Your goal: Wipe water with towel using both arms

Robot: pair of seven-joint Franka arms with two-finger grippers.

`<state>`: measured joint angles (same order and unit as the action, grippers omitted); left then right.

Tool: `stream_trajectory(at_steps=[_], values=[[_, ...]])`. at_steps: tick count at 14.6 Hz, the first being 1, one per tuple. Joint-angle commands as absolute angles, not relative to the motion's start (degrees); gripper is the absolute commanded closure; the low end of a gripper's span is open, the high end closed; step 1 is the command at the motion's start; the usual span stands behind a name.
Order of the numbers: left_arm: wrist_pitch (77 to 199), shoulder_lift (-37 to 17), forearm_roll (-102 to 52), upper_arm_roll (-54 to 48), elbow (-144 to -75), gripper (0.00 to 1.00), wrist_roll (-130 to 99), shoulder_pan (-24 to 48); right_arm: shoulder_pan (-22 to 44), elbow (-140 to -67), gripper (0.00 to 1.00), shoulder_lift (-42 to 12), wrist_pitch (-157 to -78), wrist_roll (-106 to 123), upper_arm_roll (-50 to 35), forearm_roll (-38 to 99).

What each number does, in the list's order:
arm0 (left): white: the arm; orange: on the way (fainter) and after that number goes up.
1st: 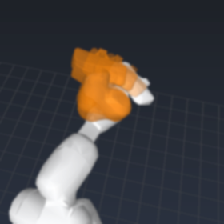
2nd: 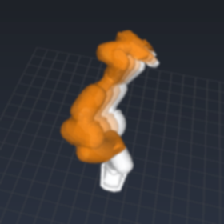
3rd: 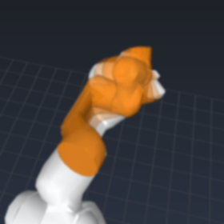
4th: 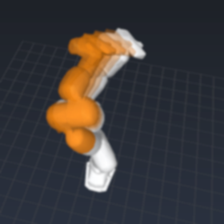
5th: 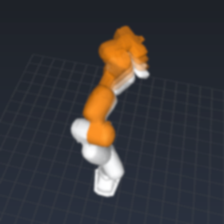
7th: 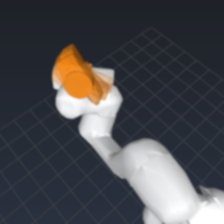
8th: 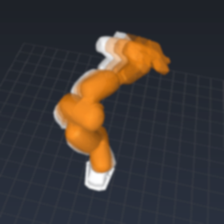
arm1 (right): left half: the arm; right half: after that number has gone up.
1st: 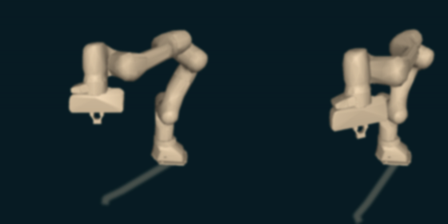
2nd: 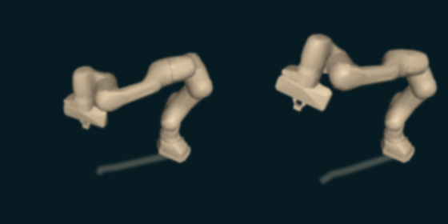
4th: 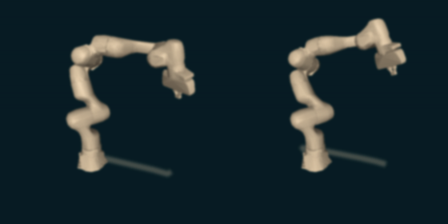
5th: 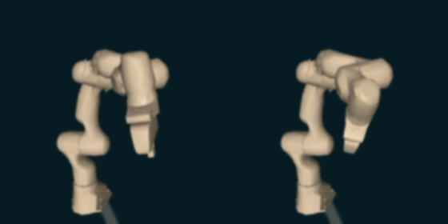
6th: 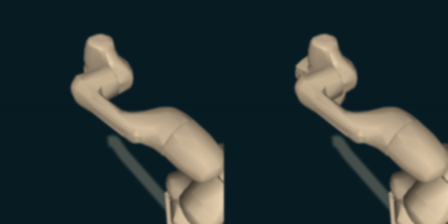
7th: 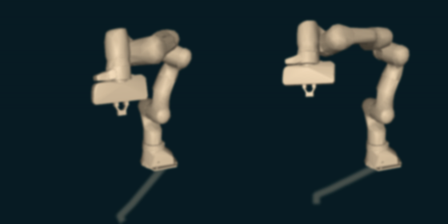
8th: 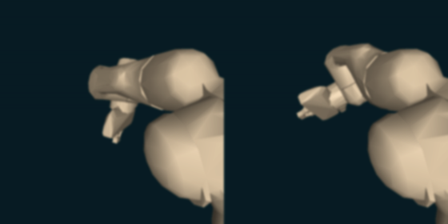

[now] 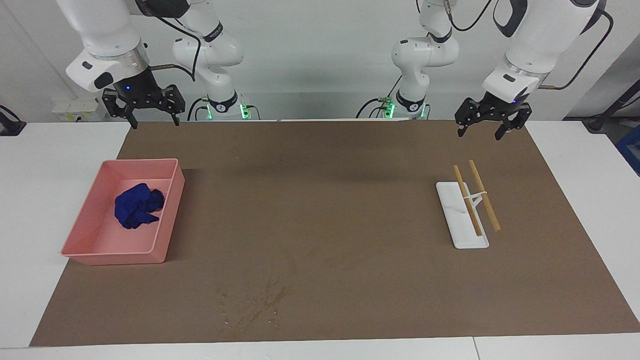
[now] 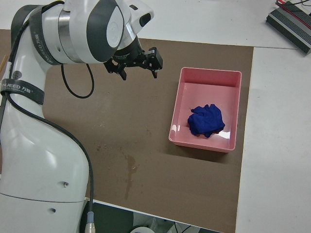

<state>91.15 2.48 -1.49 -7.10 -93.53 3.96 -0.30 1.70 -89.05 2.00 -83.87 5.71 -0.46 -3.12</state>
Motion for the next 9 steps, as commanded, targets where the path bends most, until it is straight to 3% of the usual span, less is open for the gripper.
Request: stream_trajectory(at_steps=[1,9], values=[[90.88,3.69,-2.11,-6.86,-94.39,0.0,4.75,-0.44,1.67,-90.87,0.0,2.98,-85.24,3.96,-0.09,-0.79],[90.88,3.69,-2.11,-6.86,-94.39,0.0,4.75,-0.44,1.93,-92.46,0.0,3.78,-85.7,3.87,-0.09,-0.79]])
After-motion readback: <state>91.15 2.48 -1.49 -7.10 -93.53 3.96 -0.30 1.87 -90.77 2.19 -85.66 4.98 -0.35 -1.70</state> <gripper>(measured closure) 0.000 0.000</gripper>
